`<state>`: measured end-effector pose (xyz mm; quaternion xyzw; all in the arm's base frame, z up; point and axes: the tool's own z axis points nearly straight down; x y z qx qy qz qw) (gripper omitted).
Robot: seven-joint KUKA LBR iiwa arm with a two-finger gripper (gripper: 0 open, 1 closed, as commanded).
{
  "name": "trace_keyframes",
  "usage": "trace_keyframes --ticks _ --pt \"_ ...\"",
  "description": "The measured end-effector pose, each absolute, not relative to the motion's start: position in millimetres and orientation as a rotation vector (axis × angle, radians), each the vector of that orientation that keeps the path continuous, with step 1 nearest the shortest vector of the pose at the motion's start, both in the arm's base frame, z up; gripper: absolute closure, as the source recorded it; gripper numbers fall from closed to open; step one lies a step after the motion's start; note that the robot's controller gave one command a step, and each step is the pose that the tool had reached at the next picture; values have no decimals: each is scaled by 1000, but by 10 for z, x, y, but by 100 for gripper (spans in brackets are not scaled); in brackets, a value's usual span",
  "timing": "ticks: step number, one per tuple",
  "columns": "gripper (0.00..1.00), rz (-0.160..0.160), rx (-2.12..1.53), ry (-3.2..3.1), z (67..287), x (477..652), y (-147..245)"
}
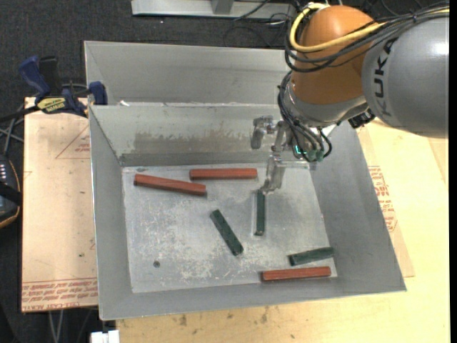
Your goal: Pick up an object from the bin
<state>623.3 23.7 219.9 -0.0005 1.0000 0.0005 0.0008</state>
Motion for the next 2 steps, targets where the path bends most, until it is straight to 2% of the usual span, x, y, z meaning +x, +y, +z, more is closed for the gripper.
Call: trace_keyframes --ticks 1,2 --pt "0 1 -61 3133 1699 6219 417" --pt "0 1 -125 3133 1025 6285 800"
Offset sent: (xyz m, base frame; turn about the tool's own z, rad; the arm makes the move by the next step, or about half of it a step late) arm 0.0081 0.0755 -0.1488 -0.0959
